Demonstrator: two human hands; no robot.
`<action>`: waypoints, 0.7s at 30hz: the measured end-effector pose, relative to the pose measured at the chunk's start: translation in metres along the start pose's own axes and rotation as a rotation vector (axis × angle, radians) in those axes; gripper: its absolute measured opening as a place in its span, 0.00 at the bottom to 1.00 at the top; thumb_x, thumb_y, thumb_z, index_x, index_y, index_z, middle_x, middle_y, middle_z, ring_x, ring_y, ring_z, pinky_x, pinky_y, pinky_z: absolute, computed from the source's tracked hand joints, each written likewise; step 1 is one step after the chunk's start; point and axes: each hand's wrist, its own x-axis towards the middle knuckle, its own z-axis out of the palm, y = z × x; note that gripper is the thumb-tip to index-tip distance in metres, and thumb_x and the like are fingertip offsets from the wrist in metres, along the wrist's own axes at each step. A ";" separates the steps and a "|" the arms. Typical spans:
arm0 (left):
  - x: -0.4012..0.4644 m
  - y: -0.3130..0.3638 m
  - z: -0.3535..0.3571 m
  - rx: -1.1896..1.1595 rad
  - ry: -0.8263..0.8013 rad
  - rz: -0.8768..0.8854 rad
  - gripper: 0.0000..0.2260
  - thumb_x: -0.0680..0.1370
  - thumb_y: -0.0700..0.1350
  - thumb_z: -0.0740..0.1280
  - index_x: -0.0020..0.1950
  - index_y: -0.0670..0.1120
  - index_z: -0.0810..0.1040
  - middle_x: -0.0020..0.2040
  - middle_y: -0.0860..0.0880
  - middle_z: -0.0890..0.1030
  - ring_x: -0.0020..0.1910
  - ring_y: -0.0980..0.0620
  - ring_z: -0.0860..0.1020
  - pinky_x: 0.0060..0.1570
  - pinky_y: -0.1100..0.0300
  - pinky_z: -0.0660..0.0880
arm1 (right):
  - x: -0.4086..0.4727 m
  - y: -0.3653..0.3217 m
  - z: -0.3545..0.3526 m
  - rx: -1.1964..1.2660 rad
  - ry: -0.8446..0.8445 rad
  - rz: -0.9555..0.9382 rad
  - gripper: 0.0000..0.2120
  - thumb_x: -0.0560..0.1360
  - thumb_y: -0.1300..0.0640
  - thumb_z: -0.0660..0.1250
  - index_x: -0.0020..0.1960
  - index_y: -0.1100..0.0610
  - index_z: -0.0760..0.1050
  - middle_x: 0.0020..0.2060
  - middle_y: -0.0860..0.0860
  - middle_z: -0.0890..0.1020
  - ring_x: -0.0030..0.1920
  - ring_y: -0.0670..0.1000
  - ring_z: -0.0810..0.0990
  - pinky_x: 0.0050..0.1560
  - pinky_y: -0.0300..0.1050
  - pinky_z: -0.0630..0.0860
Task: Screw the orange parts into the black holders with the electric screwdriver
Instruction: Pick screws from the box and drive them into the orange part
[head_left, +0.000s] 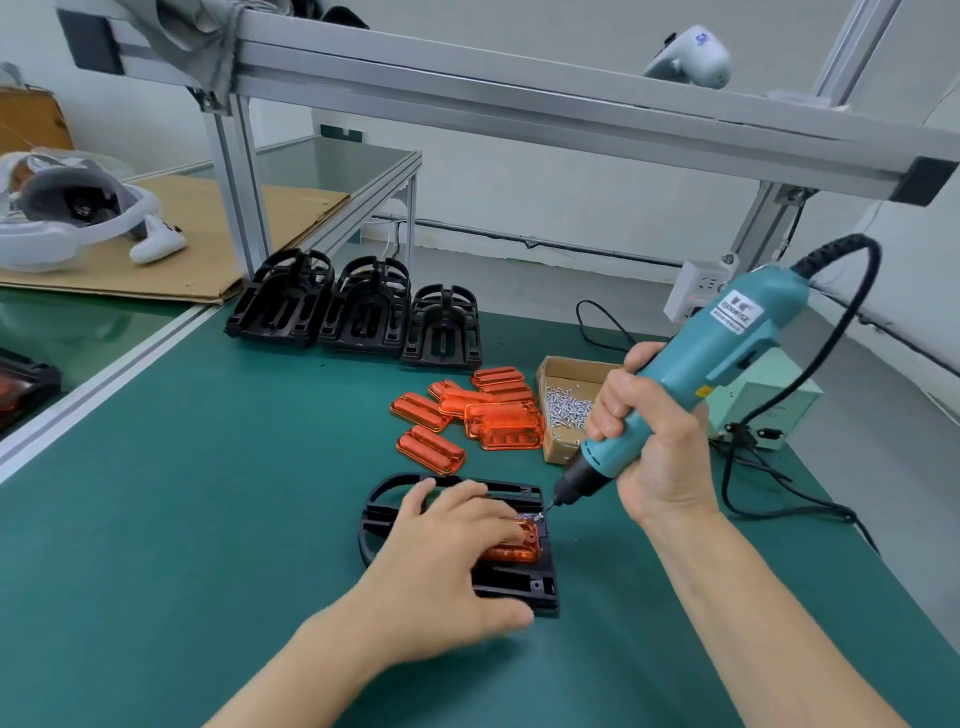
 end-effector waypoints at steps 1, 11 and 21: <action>0.001 0.000 0.003 0.060 -0.037 0.023 0.30 0.67 0.67 0.63 0.67 0.61 0.70 0.69 0.68 0.64 0.73 0.64 0.48 0.72 0.55 0.33 | 0.000 0.001 0.000 -0.010 -0.016 0.010 0.10 0.67 0.67 0.64 0.40 0.52 0.71 0.25 0.49 0.67 0.23 0.47 0.66 0.27 0.38 0.68; 0.006 -0.003 0.011 0.214 -0.010 0.086 0.23 0.73 0.58 0.62 0.68 0.61 0.69 0.72 0.64 0.63 0.75 0.59 0.48 0.67 0.53 0.26 | -0.004 0.008 0.005 -0.108 -0.146 0.042 0.11 0.67 0.66 0.65 0.37 0.50 0.73 0.24 0.49 0.67 0.23 0.49 0.65 0.27 0.41 0.67; 0.005 -0.004 0.014 0.182 -0.006 0.084 0.23 0.73 0.58 0.62 0.68 0.61 0.69 0.72 0.65 0.63 0.75 0.60 0.47 0.68 0.55 0.29 | -0.002 0.015 0.011 -0.226 -0.251 0.033 0.10 0.68 0.66 0.66 0.39 0.50 0.73 0.23 0.51 0.69 0.23 0.51 0.65 0.29 0.42 0.68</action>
